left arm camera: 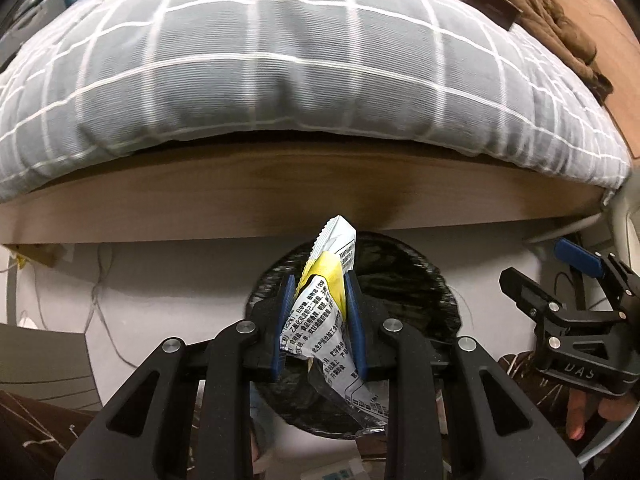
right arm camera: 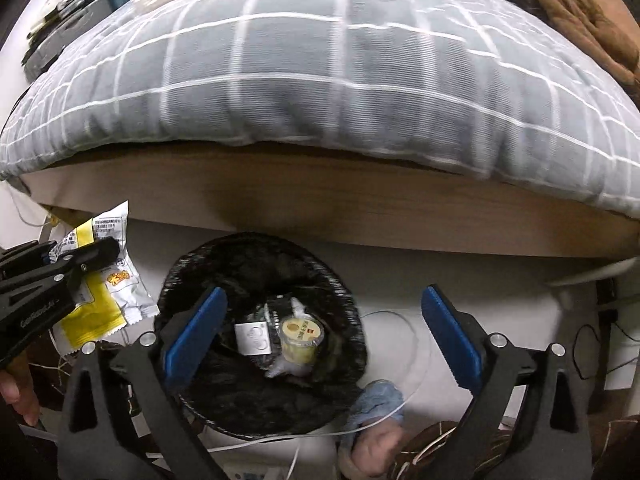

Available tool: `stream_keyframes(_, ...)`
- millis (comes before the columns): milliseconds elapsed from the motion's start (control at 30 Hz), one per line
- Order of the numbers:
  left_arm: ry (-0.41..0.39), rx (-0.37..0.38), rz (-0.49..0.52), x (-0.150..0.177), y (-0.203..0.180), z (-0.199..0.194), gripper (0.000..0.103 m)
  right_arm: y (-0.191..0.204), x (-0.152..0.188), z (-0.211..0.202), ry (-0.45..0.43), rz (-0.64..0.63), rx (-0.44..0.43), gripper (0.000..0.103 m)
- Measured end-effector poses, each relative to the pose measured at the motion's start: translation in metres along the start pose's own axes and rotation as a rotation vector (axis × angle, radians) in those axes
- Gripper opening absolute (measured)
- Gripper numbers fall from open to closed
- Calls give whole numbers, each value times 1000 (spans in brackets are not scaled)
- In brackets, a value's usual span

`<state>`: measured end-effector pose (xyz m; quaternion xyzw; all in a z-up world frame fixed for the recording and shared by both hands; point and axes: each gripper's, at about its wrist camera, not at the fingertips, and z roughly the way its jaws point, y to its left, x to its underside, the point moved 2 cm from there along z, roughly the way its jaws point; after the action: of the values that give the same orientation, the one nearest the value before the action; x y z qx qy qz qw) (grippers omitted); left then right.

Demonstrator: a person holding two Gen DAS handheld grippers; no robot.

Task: Collect trash
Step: 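Open the right tool over the bin while the left tool opens, dropping the wrapper, then move both open tools back toward the remaining trash on the bed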

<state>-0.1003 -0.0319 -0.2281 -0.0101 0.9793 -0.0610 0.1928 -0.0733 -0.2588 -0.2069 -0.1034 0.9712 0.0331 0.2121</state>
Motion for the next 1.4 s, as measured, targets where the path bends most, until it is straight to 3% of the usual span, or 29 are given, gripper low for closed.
stream_keyframes(200,17,27,39,-1,-37,6,24,-32,4,-8,-20,46,35,95)
stream_keyframes(433,22,32,77,0,-60,15,29,-42,5,-13,-29,66,55,95)
stream_keyframes(700,-8,-9,92,4,-62,13,55,-44,5,-11,-33,60,58,95)
stream_keyframes(933,-20,-34,104,-3,-58,1,71,-45,1,-17,-50,65,56,95)
stream_keyframes(1200,-137,-64,77,-28,-52,-38,95,-46,-20,-48,-150,67,54,95)
stream_keyframes(1400,-238,-59,60,-54,-51,-78,97,-45,-41,-77,-245,68,57,95)
